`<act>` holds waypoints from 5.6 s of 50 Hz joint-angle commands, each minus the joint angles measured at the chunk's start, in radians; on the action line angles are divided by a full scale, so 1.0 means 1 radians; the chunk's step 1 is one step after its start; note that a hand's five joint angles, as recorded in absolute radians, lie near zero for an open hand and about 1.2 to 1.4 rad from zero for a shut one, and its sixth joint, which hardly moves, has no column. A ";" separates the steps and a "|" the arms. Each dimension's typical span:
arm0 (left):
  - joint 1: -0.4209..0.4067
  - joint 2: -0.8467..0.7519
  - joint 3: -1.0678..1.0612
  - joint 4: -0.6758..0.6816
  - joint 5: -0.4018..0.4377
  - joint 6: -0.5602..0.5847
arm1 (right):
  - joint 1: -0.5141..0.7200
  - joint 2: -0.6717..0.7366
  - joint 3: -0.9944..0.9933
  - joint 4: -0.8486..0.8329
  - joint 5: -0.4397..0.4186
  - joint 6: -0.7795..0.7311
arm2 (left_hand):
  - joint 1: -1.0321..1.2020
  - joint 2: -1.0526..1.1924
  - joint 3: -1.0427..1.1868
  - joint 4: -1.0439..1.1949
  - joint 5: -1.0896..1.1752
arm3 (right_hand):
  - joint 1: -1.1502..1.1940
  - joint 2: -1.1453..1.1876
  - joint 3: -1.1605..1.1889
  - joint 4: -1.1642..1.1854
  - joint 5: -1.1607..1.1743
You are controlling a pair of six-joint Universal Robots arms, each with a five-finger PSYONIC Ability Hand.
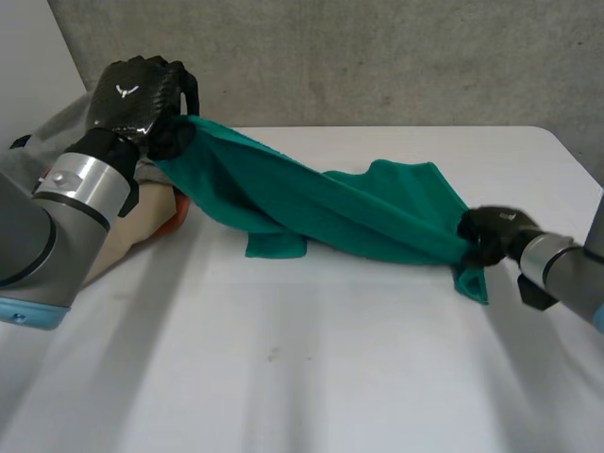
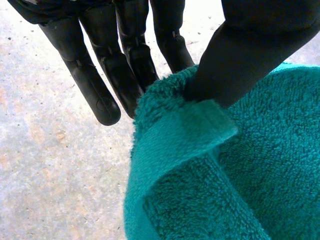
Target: Fold the laundry.
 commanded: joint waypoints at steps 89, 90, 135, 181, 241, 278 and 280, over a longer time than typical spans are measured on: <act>-0.134 0.025 -0.261 -0.757 -0.241 0.672 | -0.178 -0.356 0.310 0.448 0.161 -1.065 | 0.247 0.197 0.202 0.196 0.235 | 0.285 0.222 0.211 0.203 0.246; -0.145 0.031 -0.255 -0.751 -0.239 0.672 | -0.180 -0.357 0.325 0.433 0.159 -1.083 | 0.247 0.197 0.202 0.196 0.235 | 0.285 0.222 0.211 0.203 0.246; -0.166 -0.543 0.480 -0.302 -0.242 0.606 | 0.038 0.100 -0.156 -0.270 0.196 -0.631 | -0.975 -1.024 -1.020 -1.026 -0.987 | -0.937 -1.000 -1.010 -1.018 -0.976; -0.191 -0.207 0.153 -0.297 -0.218 0.396 | -0.418 -0.103 0.178 -0.250 0.007 -0.743 | -0.975 -1.024 -1.020 -1.026 -0.987 | 0.285 0.222 0.211 0.203 0.246; -0.170 -0.122 0.046 -0.233 -0.216 0.327 | 0.185 -0.106 0.250 -0.136 0.145 -0.502 | -0.975 -1.024 -1.020 -1.026 -0.987 | 0.267 0.203 0.193 0.185 0.227; -0.166 -0.127 0.086 -0.228 -0.221 0.234 | 0.533 -0.038 0.058 -0.319 0.129 -0.202 | -0.975 -1.024 -1.020 -1.026 -0.987 | -0.937 -1.000 -1.010 -1.018 -0.976; -0.179 -0.154 0.113 -0.228 -0.219 0.174 | 0.500 -0.089 0.068 -0.303 0.121 -0.062 | -0.971 -1.021 -1.016 -1.022 -0.983 | -0.937 -1.000 -1.010 -1.018 -0.976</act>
